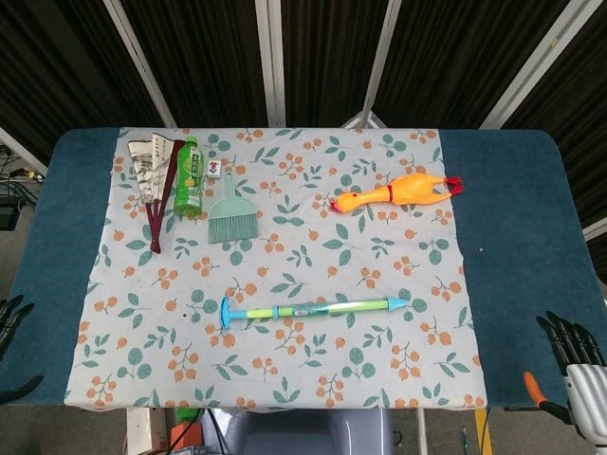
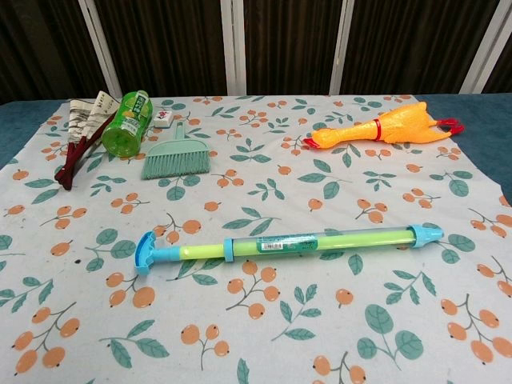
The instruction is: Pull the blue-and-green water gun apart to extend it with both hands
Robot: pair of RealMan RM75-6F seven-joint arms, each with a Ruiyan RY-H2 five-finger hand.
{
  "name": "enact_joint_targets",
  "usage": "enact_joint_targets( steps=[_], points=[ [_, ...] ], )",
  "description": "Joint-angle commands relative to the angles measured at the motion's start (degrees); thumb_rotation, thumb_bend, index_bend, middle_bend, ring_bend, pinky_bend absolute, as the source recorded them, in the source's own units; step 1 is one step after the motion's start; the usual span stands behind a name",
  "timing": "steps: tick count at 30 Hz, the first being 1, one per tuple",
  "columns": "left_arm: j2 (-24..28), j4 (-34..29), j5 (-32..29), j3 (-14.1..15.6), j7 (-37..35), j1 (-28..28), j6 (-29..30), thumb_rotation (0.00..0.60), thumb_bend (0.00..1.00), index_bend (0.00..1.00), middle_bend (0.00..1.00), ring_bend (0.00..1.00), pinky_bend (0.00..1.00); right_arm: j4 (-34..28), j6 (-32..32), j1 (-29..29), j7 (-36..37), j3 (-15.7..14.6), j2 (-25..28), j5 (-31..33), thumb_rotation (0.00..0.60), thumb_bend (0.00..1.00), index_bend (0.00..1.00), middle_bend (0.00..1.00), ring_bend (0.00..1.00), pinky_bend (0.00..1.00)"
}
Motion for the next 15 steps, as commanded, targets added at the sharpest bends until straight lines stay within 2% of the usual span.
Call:
enact_joint_targets(
  steps=[1, 15],
  points=[
    [0.1, -0.1, 0.0, 0.0, 0.0, -0.1, -0.1, 0.600, 0.05, 0.00, 0.00, 0.00, 0.00, 0.3, 0.8, -0.3, 0.1, 0.3, -0.5, -0.1, 0.600, 0.42, 0.00, 0.00, 0.00, 0.00],
    [0.1, -0.2, 0.2, 0.1, -0.1, -0.3, -0.5, 0.600, 0.05, 0.00, 0.00, 0.00, 0.00, 0.5, 0.8, -0.5, 0.4, 0.2, -0.3, 0.0, 0.600, 0.42, 0.00, 0.00, 0.00, 0.00]
  ],
)
